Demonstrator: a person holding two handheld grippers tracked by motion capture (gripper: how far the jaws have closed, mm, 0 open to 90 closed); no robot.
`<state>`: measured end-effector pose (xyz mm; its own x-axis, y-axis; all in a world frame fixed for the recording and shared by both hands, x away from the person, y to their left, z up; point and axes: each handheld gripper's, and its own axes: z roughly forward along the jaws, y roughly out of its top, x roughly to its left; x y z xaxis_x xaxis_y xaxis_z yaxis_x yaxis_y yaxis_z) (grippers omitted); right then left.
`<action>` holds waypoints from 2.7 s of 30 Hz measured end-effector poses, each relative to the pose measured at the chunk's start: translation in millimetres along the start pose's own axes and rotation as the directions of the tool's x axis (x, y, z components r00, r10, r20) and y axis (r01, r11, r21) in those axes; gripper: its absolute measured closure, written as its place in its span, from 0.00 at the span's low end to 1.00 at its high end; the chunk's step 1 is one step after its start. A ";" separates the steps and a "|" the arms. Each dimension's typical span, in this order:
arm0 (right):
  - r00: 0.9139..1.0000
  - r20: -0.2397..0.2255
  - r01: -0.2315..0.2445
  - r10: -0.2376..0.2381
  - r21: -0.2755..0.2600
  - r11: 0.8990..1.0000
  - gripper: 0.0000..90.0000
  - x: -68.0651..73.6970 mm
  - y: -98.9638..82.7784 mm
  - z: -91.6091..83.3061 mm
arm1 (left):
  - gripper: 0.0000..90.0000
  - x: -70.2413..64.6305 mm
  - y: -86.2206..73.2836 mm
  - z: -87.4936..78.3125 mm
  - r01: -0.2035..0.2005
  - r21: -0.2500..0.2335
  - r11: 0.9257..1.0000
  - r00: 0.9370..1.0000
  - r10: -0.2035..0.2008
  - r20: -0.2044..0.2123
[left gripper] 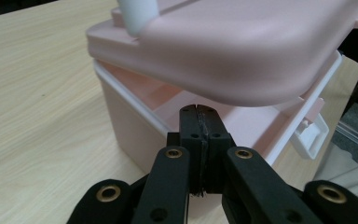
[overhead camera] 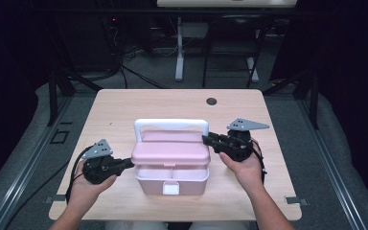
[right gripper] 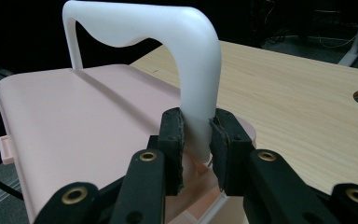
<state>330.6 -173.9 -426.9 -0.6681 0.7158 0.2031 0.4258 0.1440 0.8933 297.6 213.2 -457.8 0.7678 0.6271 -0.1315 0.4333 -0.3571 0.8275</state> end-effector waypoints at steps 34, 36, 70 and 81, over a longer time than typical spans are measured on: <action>0.999 0.040 -0.006 0.007 -0.031 0.999 0.84 -3.3 -4.6 -14.8 | 1.00 -10.1 16.2 7.0 -0.021 -0.023 1.000 0.999 0.022 0.042; 0.999 0.047 -0.003 0.004 -0.031 1.000 0.85 -3.4 -5.9 -17.4 | 0.99 -9.4 18.2 6.3 -0.018 -0.025 1.000 0.999 0.019 0.045; 0.999 -0.005 0.050 -0.050 0.082 0.995 1.00 29.5 -56.3 -5.4 | 1.00 8.6 66.6 0.4 -0.008 -0.047 0.999 1.000 0.008 0.016; 0.997 -0.026 0.070 -0.067 0.128 0.989 1.00 35.6 -64.0 5.1 | 1.00 10.7 77.3 1.1 -0.011 -0.022 1.000 1.000 0.010 -0.010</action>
<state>282.7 -154.1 -479.0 -0.7111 0.6862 0.1532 0.4526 0.2800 0.8466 339.8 191.6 -395.7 0.7673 0.6305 -0.1171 0.4144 -0.3481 0.8409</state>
